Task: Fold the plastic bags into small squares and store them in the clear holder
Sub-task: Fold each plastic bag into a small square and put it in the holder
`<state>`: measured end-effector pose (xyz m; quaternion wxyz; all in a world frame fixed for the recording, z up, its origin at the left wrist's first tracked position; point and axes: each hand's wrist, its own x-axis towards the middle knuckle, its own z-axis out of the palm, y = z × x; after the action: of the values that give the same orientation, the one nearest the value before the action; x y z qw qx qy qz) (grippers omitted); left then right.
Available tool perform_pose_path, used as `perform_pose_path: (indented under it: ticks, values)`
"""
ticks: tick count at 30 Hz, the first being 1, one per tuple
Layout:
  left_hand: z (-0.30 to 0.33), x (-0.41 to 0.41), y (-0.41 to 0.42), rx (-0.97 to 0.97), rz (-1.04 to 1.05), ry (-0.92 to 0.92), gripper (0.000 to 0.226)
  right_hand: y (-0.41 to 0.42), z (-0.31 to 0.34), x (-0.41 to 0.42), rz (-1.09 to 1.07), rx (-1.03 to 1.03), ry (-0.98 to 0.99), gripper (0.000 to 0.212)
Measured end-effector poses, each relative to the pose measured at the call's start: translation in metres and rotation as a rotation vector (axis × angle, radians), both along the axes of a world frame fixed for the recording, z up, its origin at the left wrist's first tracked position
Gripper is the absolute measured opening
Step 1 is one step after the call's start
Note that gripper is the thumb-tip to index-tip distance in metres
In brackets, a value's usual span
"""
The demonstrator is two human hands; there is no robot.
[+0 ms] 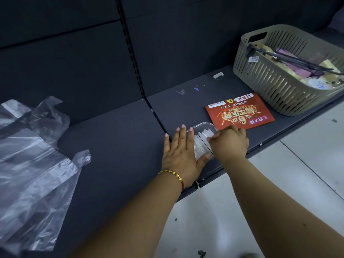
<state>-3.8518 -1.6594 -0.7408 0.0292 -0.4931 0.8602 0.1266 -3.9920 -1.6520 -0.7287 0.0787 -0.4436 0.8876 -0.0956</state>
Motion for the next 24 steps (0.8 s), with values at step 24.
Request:
perform_pose_path:
  ticks: [24]
  values:
    - [0.017, 0.344, 0.036, -0.063, 0.576, -0.341, 0.049, 0.058, -0.045, 0.272, 1.044, 0.45, -0.167, 0.07]
